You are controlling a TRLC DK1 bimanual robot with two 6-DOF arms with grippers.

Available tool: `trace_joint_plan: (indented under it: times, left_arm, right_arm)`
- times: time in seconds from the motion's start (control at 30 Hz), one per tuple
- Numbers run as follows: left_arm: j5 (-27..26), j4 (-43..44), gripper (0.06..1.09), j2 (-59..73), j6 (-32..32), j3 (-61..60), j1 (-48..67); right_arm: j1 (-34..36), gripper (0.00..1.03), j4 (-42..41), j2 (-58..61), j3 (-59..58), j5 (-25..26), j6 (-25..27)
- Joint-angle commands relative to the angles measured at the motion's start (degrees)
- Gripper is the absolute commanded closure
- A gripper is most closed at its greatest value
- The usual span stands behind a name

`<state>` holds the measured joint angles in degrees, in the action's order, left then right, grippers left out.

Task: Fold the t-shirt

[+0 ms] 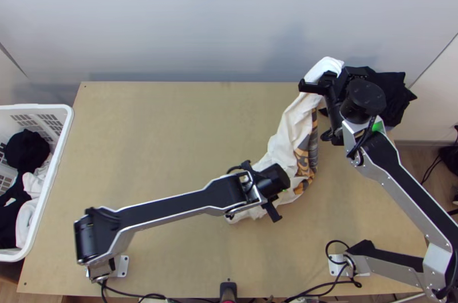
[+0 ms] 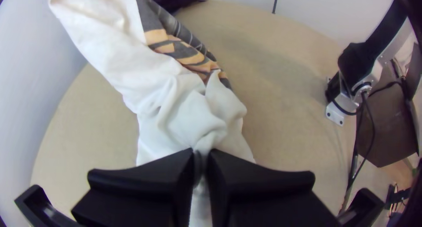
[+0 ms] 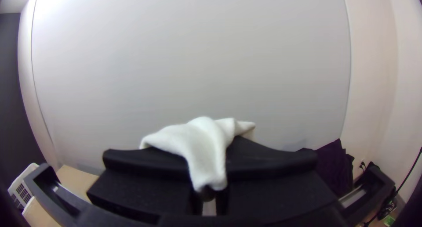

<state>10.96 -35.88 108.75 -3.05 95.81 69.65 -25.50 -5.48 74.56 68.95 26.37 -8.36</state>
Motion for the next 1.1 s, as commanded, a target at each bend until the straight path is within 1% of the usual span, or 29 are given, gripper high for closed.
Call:
trace_joint_plan:
  times: [0.0,0.17,0.33,0.4,0.6,0.77,0.9,1.0,1.07]
  left_arm:
    - [-0.24,-2.27,0.80,-3.54,-1.61,-1.59,-0.39]
    - [-1.12,-2.88,0.80,-0.38,-3.02,-2.82,-0.04]
    - [-5.07,-2.97,0.80,2.96,-5.74,-3.09,0.67]
    - [-7.62,-3.06,0.80,4.54,-6.88,-3.52,0.75]
    - [-8.68,-3.15,0.80,10.78,-8.29,-3.96,1.37]
    - [-8.76,-3.15,0.80,13.86,-9.61,-1.59,1.02]
    - [-8.76,-4.64,0.82,12.54,-10.05,0.52,0.75]
    - [-9.03,-4.90,0.83,8.85,-10.40,1.57,-0.04]
    - [-9.29,-6.75,0.83,6.12,-10.31,3.24,-1.09]
  right_arm:
    - [-0.26,1.00,-0.50,0.85,0.66,0.00,-0.17]
    - [-0.52,1.00,-0.50,1.02,1.98,0.00,0.10]
    - [-0.43,1.00,-0.15,0.32,1.63,0.00,0.27]
    - [-0.26,1.00,-0.15,-0.03,1.36,0.00,0.45]
    - [-0.17,1.00,0.11,-0.74,0.93,0.00,0.63]
    - [-0.08,1.00,0.20,-1.79,-0.48,0.00,0.71]
    - [0.01,1.00,0.11,-2.76,-1.71,0.00,0.98]
    - [0.18,1.00,-0.15,-2.76,-1.89,0.00,1.07]
    - [0.18,1.00,-0.33,-2.58,-1.62,0.00,1.33]
